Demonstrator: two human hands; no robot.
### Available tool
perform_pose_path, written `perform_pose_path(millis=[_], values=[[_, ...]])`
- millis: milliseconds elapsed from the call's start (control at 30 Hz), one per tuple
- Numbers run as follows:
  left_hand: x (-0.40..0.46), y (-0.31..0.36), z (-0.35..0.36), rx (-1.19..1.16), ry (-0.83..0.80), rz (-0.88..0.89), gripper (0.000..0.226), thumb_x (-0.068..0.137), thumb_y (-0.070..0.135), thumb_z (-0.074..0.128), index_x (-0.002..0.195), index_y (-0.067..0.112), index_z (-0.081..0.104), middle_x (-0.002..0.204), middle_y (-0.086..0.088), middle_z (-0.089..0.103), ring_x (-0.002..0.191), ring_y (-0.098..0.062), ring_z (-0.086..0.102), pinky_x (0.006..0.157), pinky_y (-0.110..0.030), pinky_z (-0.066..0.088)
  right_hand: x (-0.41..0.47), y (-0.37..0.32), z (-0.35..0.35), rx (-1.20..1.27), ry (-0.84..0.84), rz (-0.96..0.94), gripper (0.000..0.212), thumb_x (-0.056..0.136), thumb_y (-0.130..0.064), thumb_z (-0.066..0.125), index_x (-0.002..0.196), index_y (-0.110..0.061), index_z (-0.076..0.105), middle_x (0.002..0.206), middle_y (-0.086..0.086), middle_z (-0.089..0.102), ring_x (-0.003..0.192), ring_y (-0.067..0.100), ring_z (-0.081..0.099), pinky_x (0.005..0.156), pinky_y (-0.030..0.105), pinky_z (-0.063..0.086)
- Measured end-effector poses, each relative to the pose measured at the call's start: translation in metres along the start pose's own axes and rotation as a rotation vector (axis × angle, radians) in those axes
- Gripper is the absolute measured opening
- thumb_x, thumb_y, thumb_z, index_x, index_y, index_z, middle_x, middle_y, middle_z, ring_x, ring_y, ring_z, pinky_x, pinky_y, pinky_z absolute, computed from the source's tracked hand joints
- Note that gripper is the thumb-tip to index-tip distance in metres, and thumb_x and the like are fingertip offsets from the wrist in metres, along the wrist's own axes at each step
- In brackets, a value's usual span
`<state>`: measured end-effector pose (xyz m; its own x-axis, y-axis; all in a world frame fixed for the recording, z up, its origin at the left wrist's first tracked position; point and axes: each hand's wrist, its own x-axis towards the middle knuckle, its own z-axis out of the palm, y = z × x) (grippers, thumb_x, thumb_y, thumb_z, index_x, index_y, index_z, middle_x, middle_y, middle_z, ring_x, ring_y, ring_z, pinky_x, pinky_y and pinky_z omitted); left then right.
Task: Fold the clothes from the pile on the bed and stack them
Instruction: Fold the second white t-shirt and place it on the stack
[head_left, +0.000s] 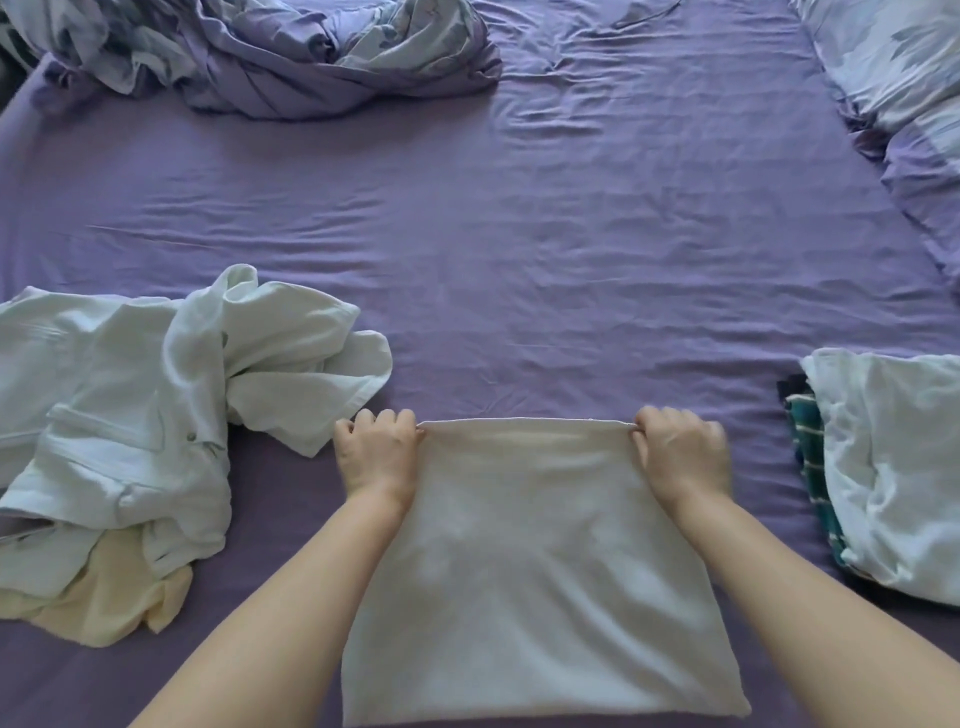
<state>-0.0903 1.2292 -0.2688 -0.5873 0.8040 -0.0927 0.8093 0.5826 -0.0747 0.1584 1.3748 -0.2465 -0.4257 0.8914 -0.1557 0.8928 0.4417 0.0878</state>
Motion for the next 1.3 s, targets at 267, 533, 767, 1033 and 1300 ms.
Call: perform_pose_path(millis=[267, 533, 767, 1033, 1300], values=[[-0.056, 0.053, 0.03, -0.245, 0.174, 0.321, 0.038, 0.087, 0.023, 0.051, 0.125, 0.019, 0.054, 0.136, -0.013, 0.053, 0.129, -0.031, 0.043, 0.108, -0.058, 0.02, -0.037, -0.022, 0.047, 0.042, 0.113, -0.568, 0.038, 0.086, -0.028, 0.044, 0.116, -0.018, 0.066, 0.126, 0.01, 0.061, 0.12, 0.031, 0.055, 0.102, 0.053, 0.027], [-0.069, 0.073, 0.06, -0.104, -0.092, 0.347, 0.066, 0.087, 0.061, 0.031, 0.143, 0.027, 0.039, 0.152, -0.004, 0.034, 0.14, -0.033, 0.028, 0.106, -0.065, 0.015, -0.031, -0.016, 0.069, 0.089, -0.034, -0.448, 0.059, 0.086, -0.058, 0.031, 0.137, -0.032, 0.043, 0.147, 0.009, 0.039, 0.137, 0.031, 0.031, 0.103, 0.06, 0.016], [-0.067, 0.076, 0.07, -0.085, -0.064, 0.37, 0.067, 0.086, 0.059, 0.031, 0.143, 0.024, 0.037, 0.15, -0.008, 0.036, 0.139, -0.033, 0.026, 0.106, -0.067, 0.016, -0.027, -0.016, 0.082, 0.146, -0.051, -0.456, 0.063, 0.086, -0.062, 0.022, 0.145, -0.038, 0.022, 0.155, 0.002, 0.008, 0.143, 0.026, 0.001, 0.11, 0.057, -0.001], [-0.102, 0.11, 0.031, -0.112, -0.16, 0.187, 0.068, 0.087, 0.052, 0.014, 0.147, 0.023, 0.03, 0.155, -0.012, 0.024, 0.144, -0.034, 0.015, 0.112, -0.06, 0.003, -0.062, 0.013, 0.066, 0.093, -0.108, -0.456, 0.061, 0.089, -0.058, 0.02, 0.142, -0.033, 0.035, 0.153, 0.008, 0.025, 0.142, 0.033, 0.014, 0.112, 0.054, 0.0], [-0.178, 0.185, 0.04, -0.111, -0.204, 0.429, 0.065, 0.085, 0.058, 0.03, 0.139, 0.025, 0.046, 0.147, -0.007, 0.041, 0.138, -0.031, 0.025, 0.102, -0.06, 0.02, -0.045, 0.075, 0.071, -0.091, -0.292, -0.582, 0.061, 0.09, -0.062, 0.01, 0.144, -0.044, -0.013, 0.155, -0.006, -0.02, 0.139, 0.02, -0.028, 0.111, 0.05, -0.015]])
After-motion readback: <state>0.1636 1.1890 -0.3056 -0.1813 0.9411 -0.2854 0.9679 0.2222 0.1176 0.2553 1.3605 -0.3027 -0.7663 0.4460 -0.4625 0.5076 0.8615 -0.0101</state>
